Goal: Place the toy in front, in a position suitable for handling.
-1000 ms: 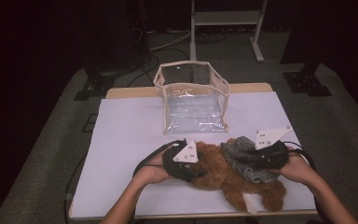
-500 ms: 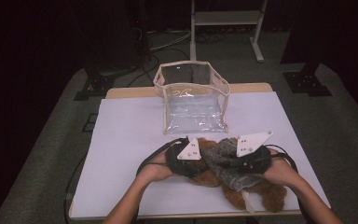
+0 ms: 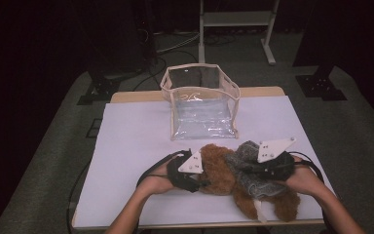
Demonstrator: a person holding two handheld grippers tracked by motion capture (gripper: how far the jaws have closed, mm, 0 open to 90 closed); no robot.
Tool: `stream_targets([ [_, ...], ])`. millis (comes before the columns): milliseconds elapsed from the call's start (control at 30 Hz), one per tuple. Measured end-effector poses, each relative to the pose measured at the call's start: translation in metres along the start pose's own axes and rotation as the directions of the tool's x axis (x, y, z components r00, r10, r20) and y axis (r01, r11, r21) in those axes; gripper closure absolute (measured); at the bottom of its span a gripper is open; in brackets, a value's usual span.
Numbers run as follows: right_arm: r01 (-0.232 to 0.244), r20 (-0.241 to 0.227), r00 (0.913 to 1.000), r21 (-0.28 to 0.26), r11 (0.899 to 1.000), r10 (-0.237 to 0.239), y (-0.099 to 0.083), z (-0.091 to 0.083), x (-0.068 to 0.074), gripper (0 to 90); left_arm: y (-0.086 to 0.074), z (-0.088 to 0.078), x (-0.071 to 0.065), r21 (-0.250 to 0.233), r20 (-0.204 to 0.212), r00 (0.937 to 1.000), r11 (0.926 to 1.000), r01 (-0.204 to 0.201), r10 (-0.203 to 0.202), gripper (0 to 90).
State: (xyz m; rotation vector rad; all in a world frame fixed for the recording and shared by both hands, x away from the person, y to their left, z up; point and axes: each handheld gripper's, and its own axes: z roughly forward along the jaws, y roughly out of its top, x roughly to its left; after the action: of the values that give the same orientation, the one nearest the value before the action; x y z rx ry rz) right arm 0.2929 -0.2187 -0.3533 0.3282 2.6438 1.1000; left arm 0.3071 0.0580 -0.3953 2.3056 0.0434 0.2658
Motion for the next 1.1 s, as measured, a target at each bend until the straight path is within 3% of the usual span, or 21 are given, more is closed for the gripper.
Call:
stream_targets([
  [133, 0.005, -0.036, 0.9993, -0.077, 0.997, -0.007, 0.016, 0.004, 0.006, 79.8, 0.002, 0.003, -0.002, -0.007, 0.011, 0.9999, 0.9999, 0.008, -0.008, 46.2],
  [300, 0.037, -0.033, 0.9987, -0.026, 0.999, -0.038, 0.011, 0.014, 0.009, 79.7, -0.003, 0.000, -0.007, -0.021, 0.034, 0.9991, 0.9994, 0.028, -0.027, 46.7],
  [433, 0.010, -0.026, 0.9996, -0.015, 1.000, -0.011, 0.000, 0.010, 0.000, 79.8, -0.002, 0.004, -0.014, -0.042, 0.056, 0.9980, 0.9986, 0.031, -0.029, 46.3],
  [567, 0.006, -0.024, 0.9997, 0.002, 1.000, -0.006, 0.002, 0.012, -0.007, 79.7, 0.000, 0.007, -0.015, -0.034, 0.042, 0.9987, 0.9989, 0.031, -0.030, 45.7],
  [667, -0.006, -0.027, 0.9996, -0.014, 1.000, 0.006, 0.006, 0.014, -0.005, 79.6, -0.001, 0.008, -0.012, -0.026, 0.015, 0.9994, 0.9991, 0.033, -0.033, 46.6],
  [767, 0.023, -0.012, 0.9996, -0.038, 0.999, -0.024, 0.014, 0.014, 0.002, 79.6, 0.001, 0.009, -0.010, -0.032, 0.008, 0.9993, 0.9988, 0.036, -0.035, 47.6],
  [833, 0.031, -0.036, 0.9988, -0.073, 0.997, -0.034, 0.021, 0.016, 0.008, 79.6, 0.002, 0.009, -0.009, -0.042, 0.012, 0.9991, 0.9983, 0.042, -0.041, 47.8],
  [900, 0.060, -0.041, 0.9972, -0.069, 0.996, -0.063, 0.027, 0.021, 0.014, 79.5, 0.001, 0.008, -0.008, -0.041, 0.011, 0.9990, 0.9982, 0.044, -0.044, 47.9],
  [967, 0.078, -0.041, 0.9960, -0.053, 0.996, -0.080, 0.025, 0.024, 0.015, 79.5, -0.002, 0.005, -0.007, -0.045, 0.010, 0.9988, 0.9978, 0.048, -0.048, 47.7],
  [1100, 0.039, -0.023, 0.9990, -0.033, 0.999, -0.039, 0.007, 0.013, 0.008, 79.5, -0.005, 0.000, -0.006, -0.058, 0.003, 0.9986, 0.9970, 0.052, -0.052, 45.3],
])
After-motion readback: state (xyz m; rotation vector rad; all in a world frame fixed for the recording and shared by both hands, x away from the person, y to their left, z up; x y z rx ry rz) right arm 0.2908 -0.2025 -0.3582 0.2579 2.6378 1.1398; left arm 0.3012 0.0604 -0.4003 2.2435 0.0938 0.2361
